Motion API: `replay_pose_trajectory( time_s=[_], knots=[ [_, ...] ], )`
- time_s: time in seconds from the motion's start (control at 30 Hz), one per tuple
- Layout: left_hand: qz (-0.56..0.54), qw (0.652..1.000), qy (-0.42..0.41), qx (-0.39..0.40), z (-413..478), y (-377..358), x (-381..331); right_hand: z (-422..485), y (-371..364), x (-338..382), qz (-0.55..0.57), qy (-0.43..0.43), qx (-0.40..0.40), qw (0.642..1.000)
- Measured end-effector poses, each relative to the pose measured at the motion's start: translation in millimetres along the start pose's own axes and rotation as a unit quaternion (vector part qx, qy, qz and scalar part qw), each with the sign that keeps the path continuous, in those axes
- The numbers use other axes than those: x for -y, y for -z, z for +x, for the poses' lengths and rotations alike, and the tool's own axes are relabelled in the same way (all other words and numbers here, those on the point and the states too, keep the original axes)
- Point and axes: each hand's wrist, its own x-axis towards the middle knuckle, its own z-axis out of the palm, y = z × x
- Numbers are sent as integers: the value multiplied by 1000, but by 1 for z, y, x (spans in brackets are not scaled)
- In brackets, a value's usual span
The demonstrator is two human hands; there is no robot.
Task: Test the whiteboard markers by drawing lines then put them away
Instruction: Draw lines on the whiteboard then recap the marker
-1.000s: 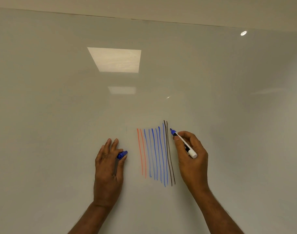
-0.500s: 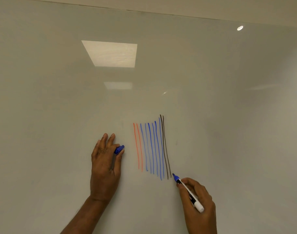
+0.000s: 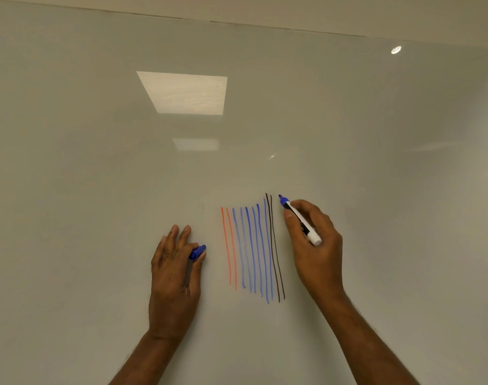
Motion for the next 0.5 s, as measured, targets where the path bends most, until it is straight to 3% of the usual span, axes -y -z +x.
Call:
replay_pose_trajectory(
  time_s=[0.2,0.5],
  knots=[
    [5,1000,-6,-2,1,0,0,-5,-1,-7,-21,7,-5,1000],
    [1,1000,-12,-6,1,0,-1,-93,36,-39,-59,-19,-17,998]
  ],
)
